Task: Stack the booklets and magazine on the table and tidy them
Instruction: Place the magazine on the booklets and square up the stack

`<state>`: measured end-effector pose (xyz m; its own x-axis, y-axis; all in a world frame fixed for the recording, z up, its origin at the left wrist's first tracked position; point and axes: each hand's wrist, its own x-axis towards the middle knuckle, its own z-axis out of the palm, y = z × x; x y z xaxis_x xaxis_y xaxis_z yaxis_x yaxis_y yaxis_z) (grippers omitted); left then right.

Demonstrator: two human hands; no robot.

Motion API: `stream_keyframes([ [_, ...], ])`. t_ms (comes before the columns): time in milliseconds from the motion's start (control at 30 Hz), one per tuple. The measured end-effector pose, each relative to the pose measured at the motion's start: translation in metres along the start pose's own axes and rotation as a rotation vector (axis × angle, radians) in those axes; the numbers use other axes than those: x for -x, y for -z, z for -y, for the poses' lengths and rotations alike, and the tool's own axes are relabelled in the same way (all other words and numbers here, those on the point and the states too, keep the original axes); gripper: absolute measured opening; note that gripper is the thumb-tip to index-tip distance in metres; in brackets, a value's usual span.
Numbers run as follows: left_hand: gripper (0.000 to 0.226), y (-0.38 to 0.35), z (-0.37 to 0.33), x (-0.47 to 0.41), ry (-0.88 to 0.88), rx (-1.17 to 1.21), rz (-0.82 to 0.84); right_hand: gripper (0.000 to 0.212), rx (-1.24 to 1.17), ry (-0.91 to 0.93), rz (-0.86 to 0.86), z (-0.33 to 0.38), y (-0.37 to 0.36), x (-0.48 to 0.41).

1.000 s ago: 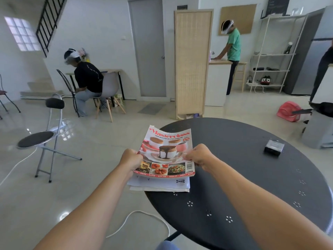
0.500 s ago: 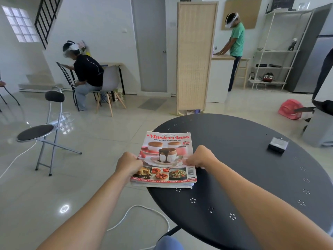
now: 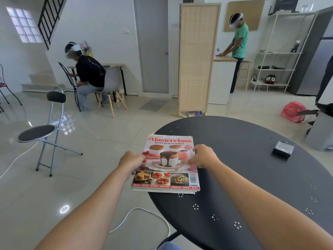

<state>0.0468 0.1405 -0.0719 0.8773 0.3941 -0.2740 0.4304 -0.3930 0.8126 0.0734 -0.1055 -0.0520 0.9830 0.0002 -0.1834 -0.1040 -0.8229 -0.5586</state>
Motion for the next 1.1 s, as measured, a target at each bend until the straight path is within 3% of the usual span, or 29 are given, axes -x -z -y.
stream_keyframes([
  [233, 0.015, -0.007, -0.003, -0.012, 0.044, 0.049, 0.02, 0.027, 0.076, 0.005, 0.026, 0.006, -0.004, -0.007],
  [567, 0.013, -0.002, -0.007, -0.026, 0.109, 0.138, 0.087, 0.032, 0.065, 0.058, 0.027, 0.009, -0.008, -0.013],
  [767, 0.015, 0.003, -0.014, -0.023, 0.003, 0.172, 0.092, 0.03, 0.043, 0.078, 0.042, 0.013, -0.013, -0.012],
  [900, 0.017, 0.003, -0.028, -0.009, -0.136, 0.124, 0.056, 0.049, -0.079, 0.063, 0.047, 0.009, -0.012, -0.012],
  [1100, 0.021, 0.012, -0.049, 0.013, -0.448, 0.145, -0.026, 0.1, -0.661, -0.09, 0.061, -0.003, 0.006, -0.015],
])
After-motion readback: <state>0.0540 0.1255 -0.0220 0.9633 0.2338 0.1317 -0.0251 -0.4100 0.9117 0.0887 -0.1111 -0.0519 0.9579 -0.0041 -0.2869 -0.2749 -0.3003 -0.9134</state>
